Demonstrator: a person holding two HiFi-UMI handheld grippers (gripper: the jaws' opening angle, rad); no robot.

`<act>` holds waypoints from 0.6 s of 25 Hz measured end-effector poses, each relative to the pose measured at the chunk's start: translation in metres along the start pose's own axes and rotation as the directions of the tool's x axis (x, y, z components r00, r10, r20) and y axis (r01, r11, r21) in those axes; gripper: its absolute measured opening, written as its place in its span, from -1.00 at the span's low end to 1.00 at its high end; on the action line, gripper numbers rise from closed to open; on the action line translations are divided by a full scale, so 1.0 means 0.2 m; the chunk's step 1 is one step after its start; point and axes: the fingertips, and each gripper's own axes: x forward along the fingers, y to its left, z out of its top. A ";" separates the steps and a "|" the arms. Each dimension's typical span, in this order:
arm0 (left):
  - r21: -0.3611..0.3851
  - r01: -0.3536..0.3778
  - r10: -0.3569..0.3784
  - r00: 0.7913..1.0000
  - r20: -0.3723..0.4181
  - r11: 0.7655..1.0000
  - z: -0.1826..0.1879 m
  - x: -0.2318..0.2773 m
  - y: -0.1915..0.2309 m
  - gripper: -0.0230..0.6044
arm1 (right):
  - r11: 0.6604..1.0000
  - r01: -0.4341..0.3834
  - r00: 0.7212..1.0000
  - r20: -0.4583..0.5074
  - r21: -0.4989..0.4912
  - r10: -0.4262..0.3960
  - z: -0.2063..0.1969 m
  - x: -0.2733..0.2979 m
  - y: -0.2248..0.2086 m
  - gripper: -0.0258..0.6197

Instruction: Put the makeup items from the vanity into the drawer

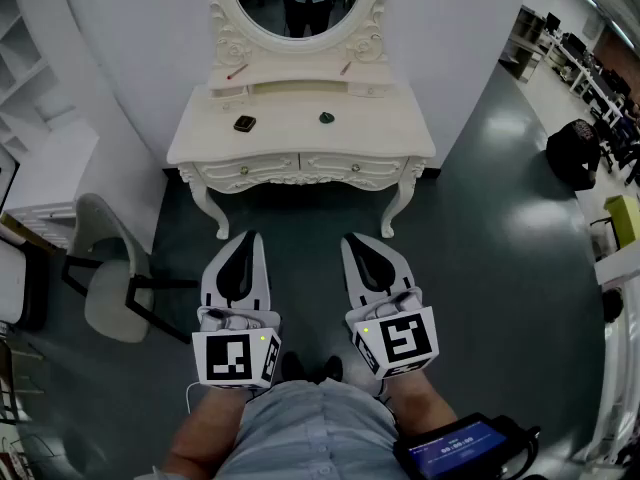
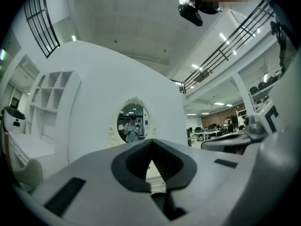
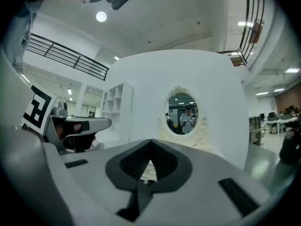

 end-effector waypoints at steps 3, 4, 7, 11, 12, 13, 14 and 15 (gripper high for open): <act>-0.009 -0.007 0.007 1.000 0.000 1.000 0.00 -0.01 -0.02 -0.93 | 1.000 -0.005 1.000 -0.007 -0.003 0.005 -0.01 -0.02 -0.01 -0.92; -0.011 -0.008 0.008 1.000 0.001 1.000 0.00 0.00 -0.03 -0.93 | 1.000 -0.007 1.000 -0.007 -0.004 0.007 -0.01 -0.03 -0.02 -0.92; -0.011 -0.009 0.009 1.000 -0.005 1.000 0.00 -0.01 -0.07 -0.93 | 1.000 -0.012 1.000 -0.012 -0.001 0.012 -0.02 -0.05 -0.04 -0.92; -0.015 -0.013 0.013 1.000 -0.022 1.000 -0.01 -0.02 -0.12 -0.93 | 0.998 -0.033 0.999 -0.010 0.047 0.034 -0.03 -0.08 -0.08 -0.92; -0.015 -0.016 0.015 1.000 -0.026 1.000 -0.02 -0.02 -0.13 -0.93 | 0.998 -0.038 0.999 -0.012 0.058 0.039 -0.04 -0.08 -0.09 -0.92; -0.013 -0.018 0.018 0.999 -0.031 1.000 -0.02 -0.01 -0.13 -0.93 | 0.997 -0.040 0.999 -0.015 0.064 0.041 -0.05 -0.07 -0.09 -0.91; -0.012 -0.021 0.020 0.999 -0.037 1.000 -0.03 -0.01 -0.13 -0.93 | 0.997 -0.042 0.999 -0.019 0.067 0.043 -0.06 -0.07 -0.10 -0.91; -0.012 -0.023 0.023 0.999 -0.043 1.000 -0.05 -0.01 -0.12 -0.93 | 0.997 -0.044 0.999 -0.024 0.070 0.045 -0.08 -0.06 -0.09 -0.91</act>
